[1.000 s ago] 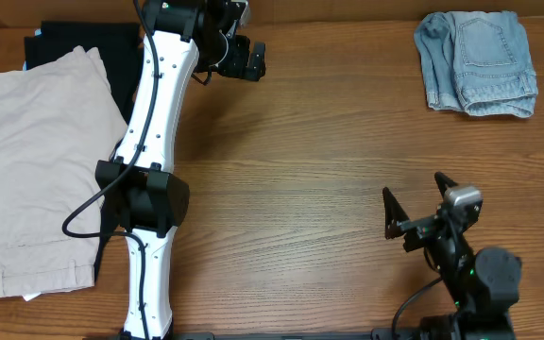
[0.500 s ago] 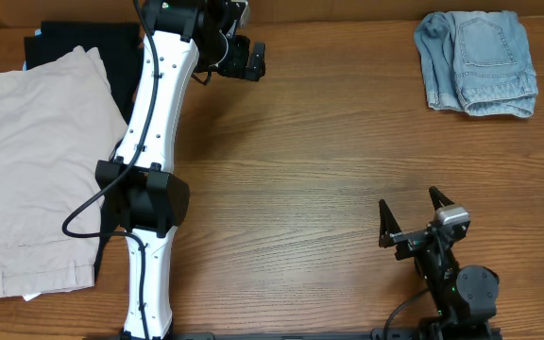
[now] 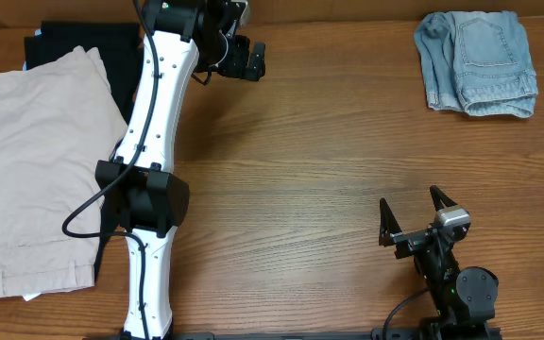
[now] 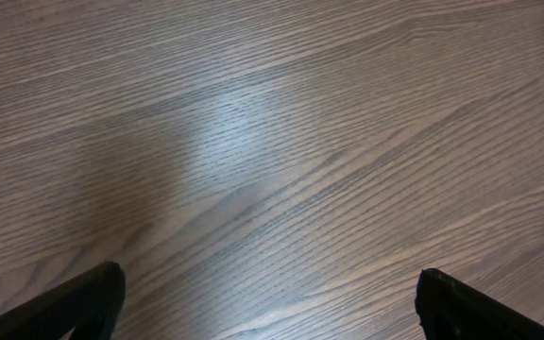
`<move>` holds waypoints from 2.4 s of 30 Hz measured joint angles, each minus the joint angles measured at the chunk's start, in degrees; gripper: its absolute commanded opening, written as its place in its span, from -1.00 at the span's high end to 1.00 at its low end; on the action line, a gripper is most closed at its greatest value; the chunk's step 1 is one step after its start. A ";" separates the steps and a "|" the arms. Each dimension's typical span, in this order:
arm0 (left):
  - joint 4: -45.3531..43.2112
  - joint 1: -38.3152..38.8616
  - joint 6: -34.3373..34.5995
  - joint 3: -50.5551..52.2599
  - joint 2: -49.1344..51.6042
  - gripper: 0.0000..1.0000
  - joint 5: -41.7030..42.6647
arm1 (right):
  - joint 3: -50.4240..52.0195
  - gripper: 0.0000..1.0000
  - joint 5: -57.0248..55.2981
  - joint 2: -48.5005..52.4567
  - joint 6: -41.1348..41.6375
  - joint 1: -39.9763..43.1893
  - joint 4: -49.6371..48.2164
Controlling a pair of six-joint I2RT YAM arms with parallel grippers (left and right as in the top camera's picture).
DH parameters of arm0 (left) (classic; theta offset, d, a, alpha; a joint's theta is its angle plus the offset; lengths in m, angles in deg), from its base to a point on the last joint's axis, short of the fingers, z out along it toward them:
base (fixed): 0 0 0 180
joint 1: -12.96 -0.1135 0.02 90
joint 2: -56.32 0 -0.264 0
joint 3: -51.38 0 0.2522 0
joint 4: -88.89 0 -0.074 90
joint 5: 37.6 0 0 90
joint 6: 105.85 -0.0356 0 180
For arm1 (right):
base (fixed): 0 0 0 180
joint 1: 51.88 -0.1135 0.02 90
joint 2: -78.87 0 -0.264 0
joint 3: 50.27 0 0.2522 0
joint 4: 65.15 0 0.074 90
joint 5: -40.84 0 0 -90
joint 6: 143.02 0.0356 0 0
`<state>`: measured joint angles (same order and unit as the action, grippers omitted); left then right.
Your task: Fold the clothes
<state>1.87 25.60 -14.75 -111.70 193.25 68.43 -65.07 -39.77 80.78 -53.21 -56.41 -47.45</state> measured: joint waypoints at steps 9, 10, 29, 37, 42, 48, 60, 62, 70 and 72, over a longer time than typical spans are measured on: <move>0.00 0.00 0.00 0.00 0.00 -0.99 0.00 | 0.00 -1.00 0.02 0.00 0.00 -0.02 0.02; 0.00 0.00 0.00 0.00 0.00 -1.00 0.00 | 0.00 -1.00 0.02 0.00 -0.02 -0.02 0.00; 0.00 0.00 0.00 0.00 0.00 -0.99 0.00 | 0.00 -1.00 -0.04 0.00 0.00 -0.02 0.02; 0.00 0.39 0.00 0.00 -0.33 -0.99 -0.04 | 0.00 -1.00 -0.02 0.00 0.00 -0.02 0.02; 0.02 1.36 0.00 0.02 -4.07 -1.00 -0.02 | 0.00 -1.00 -0.22 0.00 0.00 -0.02 0.02; -0.42 1.62 0.00 3.15 -16.63 -0.99 -0.04 | 0.00 -1.00 -0.39 0.00 0.00 -0.02 0.02; 0.46 1.29 -0.02 28.81 -42.75 -0.99 -0.02 | 0.00 -1.00 -0.39 0.00 0.00 -0.02 0.04; 0.20 0.98 -0.02 33.07 -44.76 -1.00 -0.48 | 0.00 -1.00 -0.42 0.00 0.02 -0.02 0.02; -21.70 -1.68 -0.02 55.17 -56.83 -0.99 -2.93 | 0.00 -1.00 -0.39 -0.04 0.00 -0.02 0.09; -28.76 -2.54 -0.02 61.55 -60.59 -1.00 -3.21 | 0.00 -1.00 -0.44 -0.04 0.00 -0.02 0.04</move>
<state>-26.89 23.07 -14.77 -50.15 132.66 65.21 -65.07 -40.21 80.74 -53.21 -56.43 -47.40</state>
